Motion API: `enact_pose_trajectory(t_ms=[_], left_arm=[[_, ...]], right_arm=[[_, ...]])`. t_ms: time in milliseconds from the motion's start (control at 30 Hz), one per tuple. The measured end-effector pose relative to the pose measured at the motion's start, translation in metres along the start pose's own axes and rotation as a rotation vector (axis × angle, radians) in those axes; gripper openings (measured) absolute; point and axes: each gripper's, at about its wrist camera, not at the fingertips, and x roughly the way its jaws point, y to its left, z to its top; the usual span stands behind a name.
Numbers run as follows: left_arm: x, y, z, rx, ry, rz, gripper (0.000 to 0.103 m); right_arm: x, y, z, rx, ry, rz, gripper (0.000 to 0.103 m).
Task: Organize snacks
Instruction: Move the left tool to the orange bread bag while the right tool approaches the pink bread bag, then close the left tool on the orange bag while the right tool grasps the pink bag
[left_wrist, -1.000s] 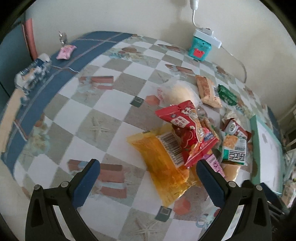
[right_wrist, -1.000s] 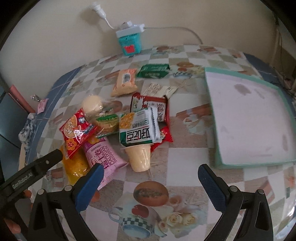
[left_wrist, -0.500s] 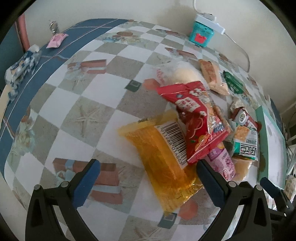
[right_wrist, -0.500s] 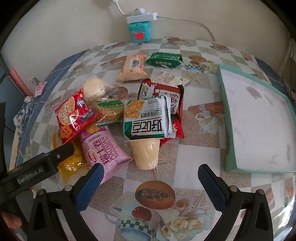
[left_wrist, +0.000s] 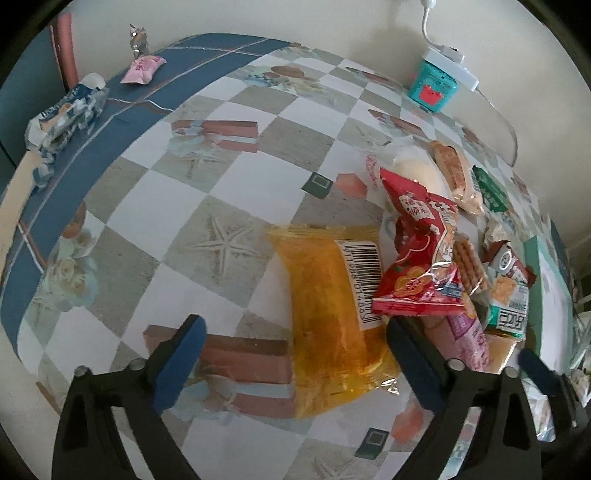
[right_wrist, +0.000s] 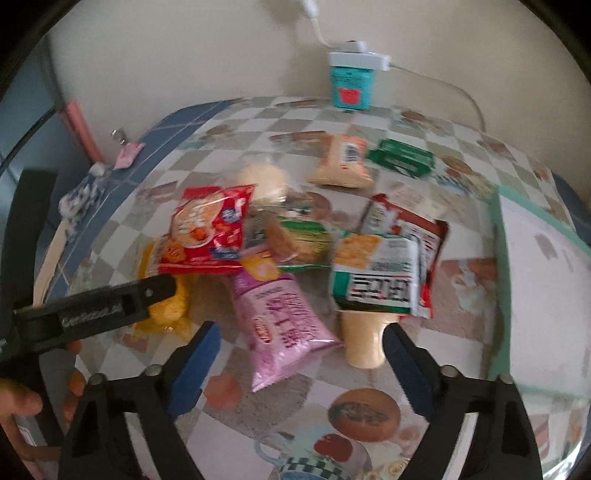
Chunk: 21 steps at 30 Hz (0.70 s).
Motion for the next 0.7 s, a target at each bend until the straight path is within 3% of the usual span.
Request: enact_pose_trajectory(t_ms=[233,367,700], left_arm=[[0.005,-0.011,0.004,0.034,0.014,-0.028,0.082],[0.009,-0.012,0.004,0.037,0.026,-0.039,0.082],[0.016,-0.022,0.006,0.057,0.04,-0.029,0.082]], right_arm=[[0.012,0.017,0.003,-0.072,0.012,0.037,0.073],[0.023,0.022,0.006,-0.099,0.031,0.029,0.067],[0.037,0.024,0.013,-0.115,0.042,0.011,0.065]])
